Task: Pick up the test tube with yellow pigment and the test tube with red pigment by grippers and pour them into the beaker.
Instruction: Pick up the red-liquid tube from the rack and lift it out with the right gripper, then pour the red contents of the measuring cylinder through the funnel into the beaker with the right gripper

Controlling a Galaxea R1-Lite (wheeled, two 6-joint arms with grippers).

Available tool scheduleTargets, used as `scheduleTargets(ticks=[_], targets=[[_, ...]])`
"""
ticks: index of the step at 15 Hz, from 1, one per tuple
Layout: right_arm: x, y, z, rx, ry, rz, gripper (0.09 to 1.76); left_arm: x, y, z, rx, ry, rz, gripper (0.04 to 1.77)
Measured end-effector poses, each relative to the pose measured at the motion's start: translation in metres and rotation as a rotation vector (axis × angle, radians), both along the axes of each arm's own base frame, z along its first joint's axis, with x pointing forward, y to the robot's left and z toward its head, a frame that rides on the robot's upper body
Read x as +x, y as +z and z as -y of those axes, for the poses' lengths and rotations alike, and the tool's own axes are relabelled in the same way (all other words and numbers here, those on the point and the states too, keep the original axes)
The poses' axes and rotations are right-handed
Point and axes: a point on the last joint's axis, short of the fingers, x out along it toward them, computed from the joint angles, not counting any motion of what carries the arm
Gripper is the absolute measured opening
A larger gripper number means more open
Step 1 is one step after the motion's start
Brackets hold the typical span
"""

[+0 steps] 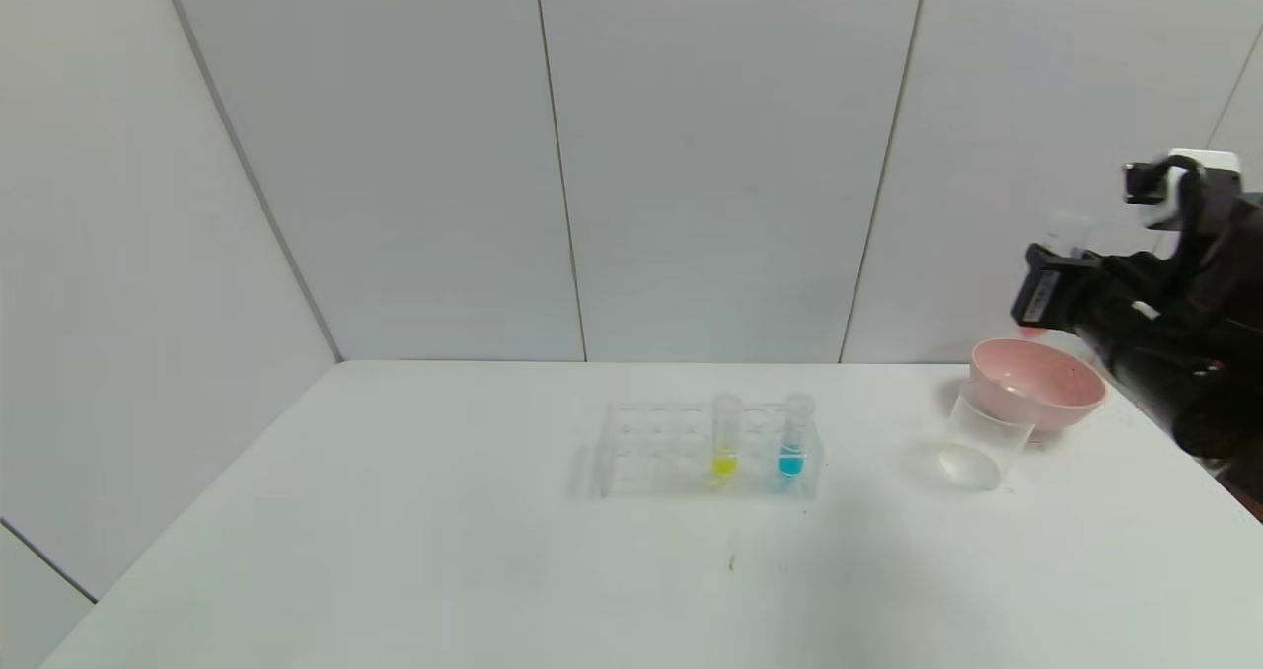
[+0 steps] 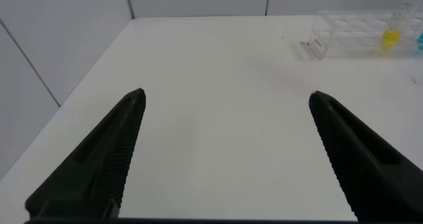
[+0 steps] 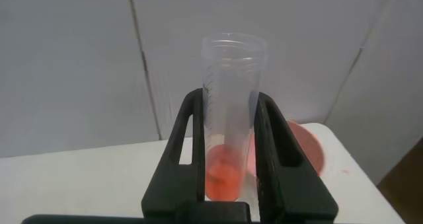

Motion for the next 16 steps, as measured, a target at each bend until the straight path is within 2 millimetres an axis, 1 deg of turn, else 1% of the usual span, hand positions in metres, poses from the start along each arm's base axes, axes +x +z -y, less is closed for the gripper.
scheduleTargets(ticks=[3, 5, 7, 9, 11, 16], targets=[[-0.010, -0.008, 0.066, -0.051, -0.020, -0.039, 0.50, 0.000, 0.000, 0.000, 0.000, 0.000, 0.000, 1.76], [-0.014, -0.014, 0.097, -0.145, 0.041, -0.076, 0.50, 0.000, 0.000, 0.000, 0.000, 0.000, 0.000, 1.76], [-0.014, -0.018, 0.117, -0.295, 0.090, -0.094, 0.50, 0.000, 0.000, 0.000, 0.000, 0.000, 0.000, 1.76], [-0.010, -0.024, 0.126, -0.403, 0.096, -0.092, 0.50, 0.000, 0.000, 0.000, 0.000, 0.000, 0.000, 1.76], [-0.009, -0.034, 0.128, -0.486, 0.088, -0.092, 0.50, 0.000, 0.000, 0.000, 0.000, 0.000, 0.000, 1.76], [-0.003, -0.059, 0.120, -0.675, 0.106, -0.092, 0.50, 0.000, 0.000, 0.000, 0.000, 0.000, 0.000, 1.76]])
